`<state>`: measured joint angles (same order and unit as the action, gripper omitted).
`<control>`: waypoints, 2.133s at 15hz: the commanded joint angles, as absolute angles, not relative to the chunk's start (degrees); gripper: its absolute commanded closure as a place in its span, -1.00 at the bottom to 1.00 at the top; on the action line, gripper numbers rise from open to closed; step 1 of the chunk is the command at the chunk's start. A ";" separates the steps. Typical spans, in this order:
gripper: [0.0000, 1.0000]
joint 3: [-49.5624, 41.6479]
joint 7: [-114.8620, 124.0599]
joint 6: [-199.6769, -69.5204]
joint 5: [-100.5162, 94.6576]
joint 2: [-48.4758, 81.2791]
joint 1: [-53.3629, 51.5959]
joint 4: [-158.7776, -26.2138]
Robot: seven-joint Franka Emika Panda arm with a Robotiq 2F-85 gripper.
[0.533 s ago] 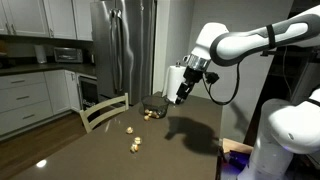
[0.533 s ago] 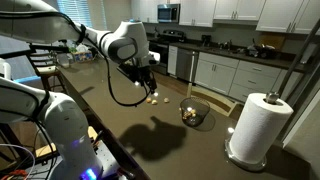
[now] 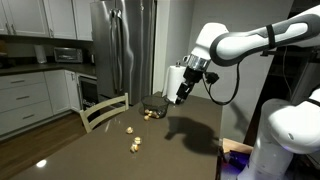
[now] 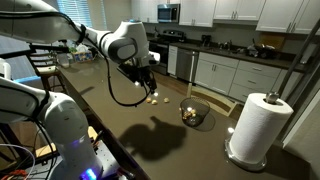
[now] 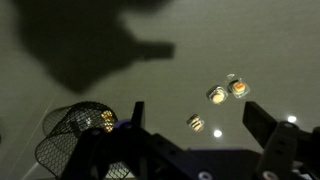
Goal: Put the object on the table into the trash can.
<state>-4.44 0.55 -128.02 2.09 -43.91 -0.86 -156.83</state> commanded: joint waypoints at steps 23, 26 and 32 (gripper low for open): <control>-1.00 4.91 3.14 -118.45 0.90 0.80 -4.33 -121.56; -1.00 4.94 3.81 -121.23 -0.25 3.05 -4.43 -120.69; -1.00 4.44 3.02 -123.18 2.13 3.68 -3.95 -121.26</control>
